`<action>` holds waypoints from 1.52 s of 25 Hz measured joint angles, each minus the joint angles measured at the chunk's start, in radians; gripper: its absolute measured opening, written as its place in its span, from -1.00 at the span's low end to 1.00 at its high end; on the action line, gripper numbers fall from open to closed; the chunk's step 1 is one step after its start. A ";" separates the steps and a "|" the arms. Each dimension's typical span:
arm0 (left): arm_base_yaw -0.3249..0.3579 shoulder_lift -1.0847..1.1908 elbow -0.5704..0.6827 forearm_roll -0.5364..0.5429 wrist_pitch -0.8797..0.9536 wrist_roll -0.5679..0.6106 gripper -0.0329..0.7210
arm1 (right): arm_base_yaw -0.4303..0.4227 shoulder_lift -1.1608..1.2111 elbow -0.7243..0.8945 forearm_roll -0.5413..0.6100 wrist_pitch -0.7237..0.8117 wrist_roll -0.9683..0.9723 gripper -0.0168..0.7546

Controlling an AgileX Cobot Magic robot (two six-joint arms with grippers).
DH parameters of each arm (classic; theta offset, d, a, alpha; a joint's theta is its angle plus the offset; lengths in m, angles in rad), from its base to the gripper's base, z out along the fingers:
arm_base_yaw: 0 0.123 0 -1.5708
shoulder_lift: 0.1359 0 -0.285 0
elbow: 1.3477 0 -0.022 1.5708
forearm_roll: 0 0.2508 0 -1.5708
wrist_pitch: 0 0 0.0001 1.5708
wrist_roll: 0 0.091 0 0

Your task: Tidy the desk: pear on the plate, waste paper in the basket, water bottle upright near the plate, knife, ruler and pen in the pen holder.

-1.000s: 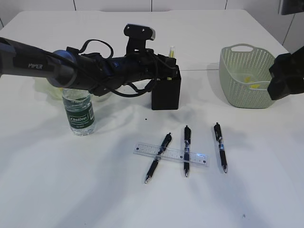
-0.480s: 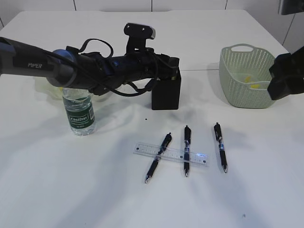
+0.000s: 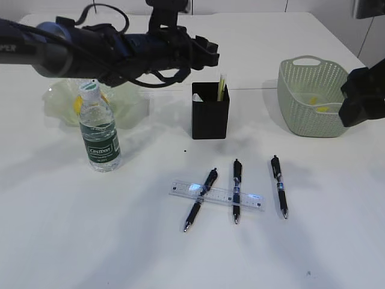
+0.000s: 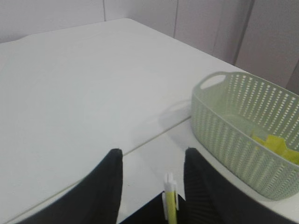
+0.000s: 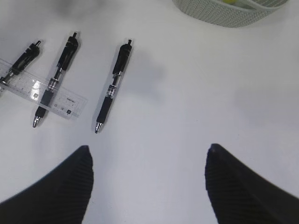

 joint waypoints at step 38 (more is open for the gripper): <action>0.378 -0.539 0.380 -0.625 0.852 0.357 -0.09 | 0.000 0.000 0.000 0.000 -0.005 -0.043 0.48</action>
